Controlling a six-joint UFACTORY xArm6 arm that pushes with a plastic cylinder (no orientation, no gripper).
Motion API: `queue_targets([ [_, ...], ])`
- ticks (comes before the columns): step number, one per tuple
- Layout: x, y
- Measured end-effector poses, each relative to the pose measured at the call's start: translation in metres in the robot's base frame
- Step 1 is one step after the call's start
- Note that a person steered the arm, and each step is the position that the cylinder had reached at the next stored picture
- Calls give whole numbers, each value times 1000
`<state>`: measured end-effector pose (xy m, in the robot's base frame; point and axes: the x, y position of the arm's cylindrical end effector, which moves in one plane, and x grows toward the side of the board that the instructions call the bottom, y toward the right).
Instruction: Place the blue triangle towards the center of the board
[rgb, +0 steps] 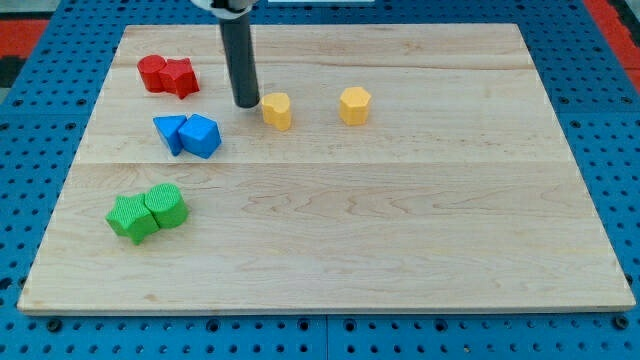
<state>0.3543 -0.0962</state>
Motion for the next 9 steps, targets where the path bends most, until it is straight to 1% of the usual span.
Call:
queue_targets([
  [1,14,49],
  [2,17,86],
  [3,84,65],
  [4,118,-3],
  [5,94,-90],
  [6,97,-109],
  [7,58,-120],
  [8,57,-41],
  [9,57,14],
])
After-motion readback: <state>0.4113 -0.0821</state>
